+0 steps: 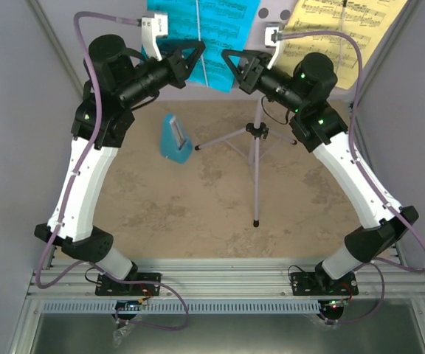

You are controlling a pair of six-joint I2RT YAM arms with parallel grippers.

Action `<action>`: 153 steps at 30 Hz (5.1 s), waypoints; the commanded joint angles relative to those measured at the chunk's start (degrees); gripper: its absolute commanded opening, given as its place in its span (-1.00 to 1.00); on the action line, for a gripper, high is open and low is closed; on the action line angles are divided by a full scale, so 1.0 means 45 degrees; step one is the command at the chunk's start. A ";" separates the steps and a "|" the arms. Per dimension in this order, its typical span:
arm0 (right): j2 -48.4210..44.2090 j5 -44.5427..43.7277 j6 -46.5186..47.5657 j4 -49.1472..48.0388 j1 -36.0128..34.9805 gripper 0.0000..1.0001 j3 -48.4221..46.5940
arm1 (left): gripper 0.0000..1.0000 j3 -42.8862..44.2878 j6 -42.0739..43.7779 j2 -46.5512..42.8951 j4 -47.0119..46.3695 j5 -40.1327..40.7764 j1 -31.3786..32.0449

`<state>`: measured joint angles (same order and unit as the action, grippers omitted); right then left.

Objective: Pack up the instrument practice props

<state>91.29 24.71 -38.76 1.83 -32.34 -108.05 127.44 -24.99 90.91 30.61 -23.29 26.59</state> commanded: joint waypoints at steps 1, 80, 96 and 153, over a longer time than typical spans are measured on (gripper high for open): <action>-0.0648 -0.0645 0.0038 -0.1358 -0.0041 -0.99 0.0670 | -1.00 -0.1377 0.1487 -0.0898 -0.1791 -0.0655 0.0048; -1.2472 -0.1161 0.5236 0.2011 0.0077 0.92 1.6376 | -1.00 -2.3776 -0.5422 -0.9257 -0.9250 0.0631 0.0048; -1.3410 -0.4163 0.4622 0.2515 0.0077 0.95 1.6779 | -0.51 -2.7536 -0.8721 -0.7700 -1.0922 0.3042 -0.0538; -0.2423 0.7326 -0.2628 -0.3397 1.2617 0.68 0.1608 | 0.98 -1.5524 0.1439 -1.1115 -0.3241 -0.2484 -0.0538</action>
<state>77.12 54.33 -51.48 -19.40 25.30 -95.77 57.69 -19.64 40.71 17.98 -28.23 24.47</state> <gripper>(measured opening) 0.858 0.992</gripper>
